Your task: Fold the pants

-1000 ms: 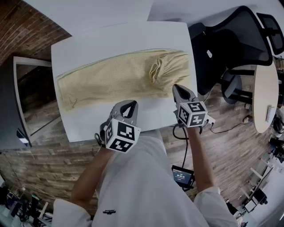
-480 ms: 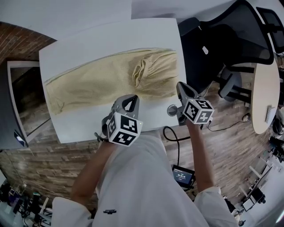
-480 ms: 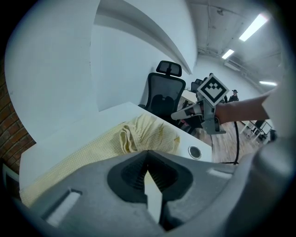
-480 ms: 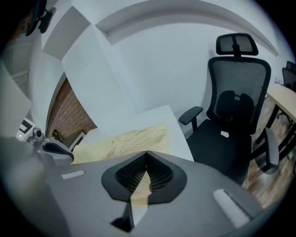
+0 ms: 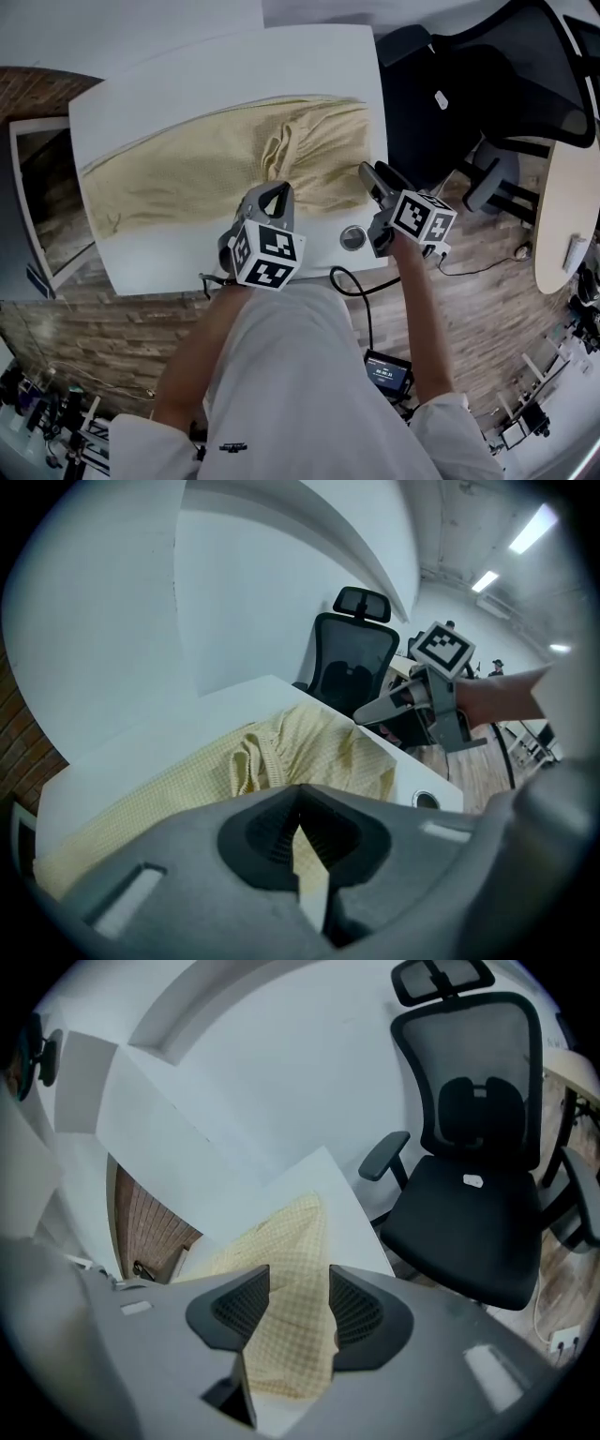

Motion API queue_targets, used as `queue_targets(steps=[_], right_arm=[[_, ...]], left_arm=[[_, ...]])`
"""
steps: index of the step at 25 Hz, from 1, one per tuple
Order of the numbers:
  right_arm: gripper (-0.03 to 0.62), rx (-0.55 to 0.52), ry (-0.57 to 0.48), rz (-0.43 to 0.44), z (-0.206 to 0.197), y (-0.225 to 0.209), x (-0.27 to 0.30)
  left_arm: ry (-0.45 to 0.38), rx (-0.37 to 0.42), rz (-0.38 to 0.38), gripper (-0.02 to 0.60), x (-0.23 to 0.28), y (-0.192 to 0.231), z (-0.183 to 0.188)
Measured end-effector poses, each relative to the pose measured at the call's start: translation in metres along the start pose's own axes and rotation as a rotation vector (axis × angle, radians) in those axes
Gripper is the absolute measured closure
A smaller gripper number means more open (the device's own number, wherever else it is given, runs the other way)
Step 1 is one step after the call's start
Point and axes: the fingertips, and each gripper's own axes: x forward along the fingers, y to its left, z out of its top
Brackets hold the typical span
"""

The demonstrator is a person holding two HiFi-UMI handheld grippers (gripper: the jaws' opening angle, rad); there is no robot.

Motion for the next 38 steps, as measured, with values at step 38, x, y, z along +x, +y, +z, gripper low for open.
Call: queue_targets(steps=[38], right_arm=[[0.551,-0.319,0.141,-0.093,0.017,0.046,-0.044]], left_arm=[[0.029,-0.079,0.025,0.578,-0.011,0.018,-0.037]])
